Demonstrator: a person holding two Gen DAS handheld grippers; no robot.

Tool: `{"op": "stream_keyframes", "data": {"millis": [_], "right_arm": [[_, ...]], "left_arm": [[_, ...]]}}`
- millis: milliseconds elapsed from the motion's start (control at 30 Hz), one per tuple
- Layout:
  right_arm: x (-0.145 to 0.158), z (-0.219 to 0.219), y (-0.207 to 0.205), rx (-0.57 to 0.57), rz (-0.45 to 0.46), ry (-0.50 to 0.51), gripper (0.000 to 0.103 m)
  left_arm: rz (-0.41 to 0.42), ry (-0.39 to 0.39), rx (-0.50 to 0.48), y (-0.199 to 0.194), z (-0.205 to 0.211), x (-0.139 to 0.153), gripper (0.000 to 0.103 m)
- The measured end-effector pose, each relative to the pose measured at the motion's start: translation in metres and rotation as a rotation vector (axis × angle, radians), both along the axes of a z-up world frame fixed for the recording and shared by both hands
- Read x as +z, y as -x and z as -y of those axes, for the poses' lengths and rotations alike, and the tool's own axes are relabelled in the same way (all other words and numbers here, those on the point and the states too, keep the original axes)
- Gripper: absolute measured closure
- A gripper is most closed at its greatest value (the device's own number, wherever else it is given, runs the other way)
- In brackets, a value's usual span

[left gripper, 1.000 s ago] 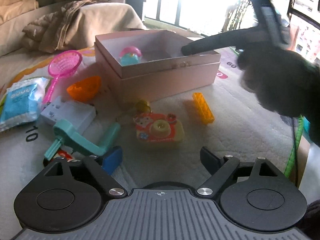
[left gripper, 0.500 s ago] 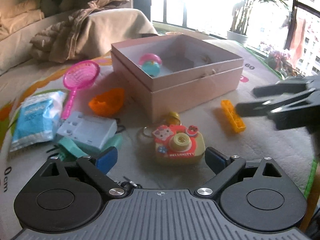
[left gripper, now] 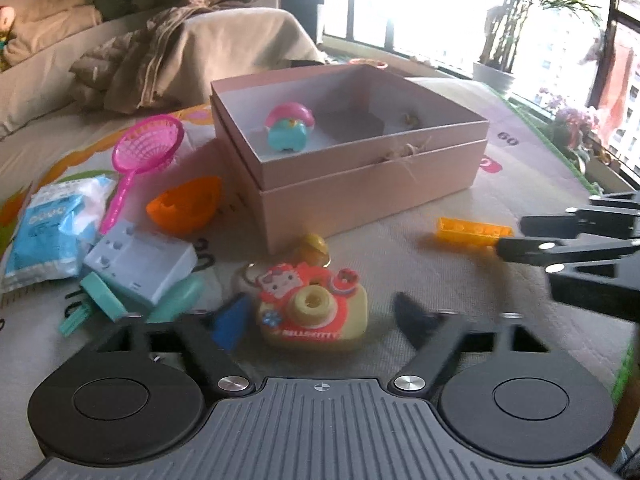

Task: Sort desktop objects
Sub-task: 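Grasp the yellow toy brick with the right gripper while the left gripper lifts the Hello Kitty toy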

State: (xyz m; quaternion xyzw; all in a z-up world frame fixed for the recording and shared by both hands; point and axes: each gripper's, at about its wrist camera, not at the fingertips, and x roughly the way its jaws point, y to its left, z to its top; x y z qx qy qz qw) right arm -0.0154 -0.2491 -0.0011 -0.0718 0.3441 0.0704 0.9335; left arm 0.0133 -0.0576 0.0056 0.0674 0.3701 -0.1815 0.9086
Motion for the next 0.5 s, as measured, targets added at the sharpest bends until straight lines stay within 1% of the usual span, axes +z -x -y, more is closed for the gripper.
{"op": "stream_keyframes", "data": {"millis": [67,133,200,333,367,400,467,500], "right_arm": [[0.003,0.010,0.005,-0.010,0.006,-0.040,0.073],[0.005,0.011,0.009,0.007,0.031,-0.046,0.072],[0.006,0.006,0.006,0.033,0.050,-0.028,0.068],[0.004,-0.006,-0.013,0.112,0.057,0.009,0.063],[0.003,-0.007,-0.020,0.128,0.040,0.003,0.063],[0.001,-0.008,-0.025,0.145,0.017,-0.008,0.063],[-0.001,-0.010,-0.032,0.163,-0.020,-0.031,0.063],[-0.001,-0.012,-0.032,0.168,-0.027,-0.031,0.067]], "left_arm": [[0.016,-0.004,0.003,0.005,0.000,0.001,0.041],[0.007,0.007,-0.002,0.009,-0.003,0.001,0.041],[0.002,-0.003,-0.022,0.017,-0.004,0.002,0.041],[-0.030,0.000,-0.074,0.035,-0.009,0.005,0.041],[-0.036,0.002,-0.077,0.037,-0.010,0.006,0.039],[-0.041,0.005,-0.079,0.039,-0.011,0.006,0.033],[-0.038,0.002,-0.067,0.040,-0.011,0.006,0.029],[-0.040,0.002,-0.059,0.038,-0.010,0.005,0.029]]}}
